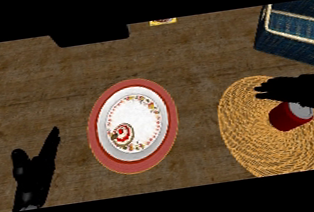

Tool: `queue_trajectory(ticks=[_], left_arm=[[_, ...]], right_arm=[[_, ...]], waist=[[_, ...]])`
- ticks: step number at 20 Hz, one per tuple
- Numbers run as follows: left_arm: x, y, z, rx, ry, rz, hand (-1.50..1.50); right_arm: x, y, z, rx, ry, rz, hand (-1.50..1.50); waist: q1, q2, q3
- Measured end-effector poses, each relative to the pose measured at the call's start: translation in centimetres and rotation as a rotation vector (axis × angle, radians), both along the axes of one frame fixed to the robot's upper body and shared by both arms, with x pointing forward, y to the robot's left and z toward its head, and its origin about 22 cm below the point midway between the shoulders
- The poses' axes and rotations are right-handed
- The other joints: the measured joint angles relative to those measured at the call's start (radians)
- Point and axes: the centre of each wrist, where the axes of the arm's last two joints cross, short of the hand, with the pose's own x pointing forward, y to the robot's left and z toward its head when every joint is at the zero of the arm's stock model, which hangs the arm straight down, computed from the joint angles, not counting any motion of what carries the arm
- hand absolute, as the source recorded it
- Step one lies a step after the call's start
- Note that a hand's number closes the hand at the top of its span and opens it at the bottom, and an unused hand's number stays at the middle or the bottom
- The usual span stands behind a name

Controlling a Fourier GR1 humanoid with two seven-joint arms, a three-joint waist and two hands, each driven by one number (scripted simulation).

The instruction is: Pick the can from the placemat and place it in the basket

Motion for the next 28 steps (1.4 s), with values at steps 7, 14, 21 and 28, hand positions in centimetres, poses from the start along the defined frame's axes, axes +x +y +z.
queue_trajectory(ticks=[7,14,21,28], left_arm=[[0.0,-0.2,-0.2,0.005,-0.013,-0.005,0.00],[-0.1,0.0,0.5,0.013,0.016,0.004,0.00],[0.1,-0.1,0.6,0.015,0.003,0.005,0.00],[0.0,-0.1,0.9,0.019,-0.007,-0.011,0.00]], right_arm=[[0.3,0.0,-1.3,-0.002,-0.041,0.037,1.50],[0.7,0.4,-1.7,-0.004,-0.133,0.108,1.50],[2.7,2.2,-1.9,-0.049,-0.153,-0.260,1.50],[6.1,6.3,-0.6,-0.051,-0.237,-0.830,1.50]], waist=[[0.003,0.000,0.001],[0.003,0.001,-0.005],[0.007,0.000,-0.015],[0.025,0.003,-0.014]])
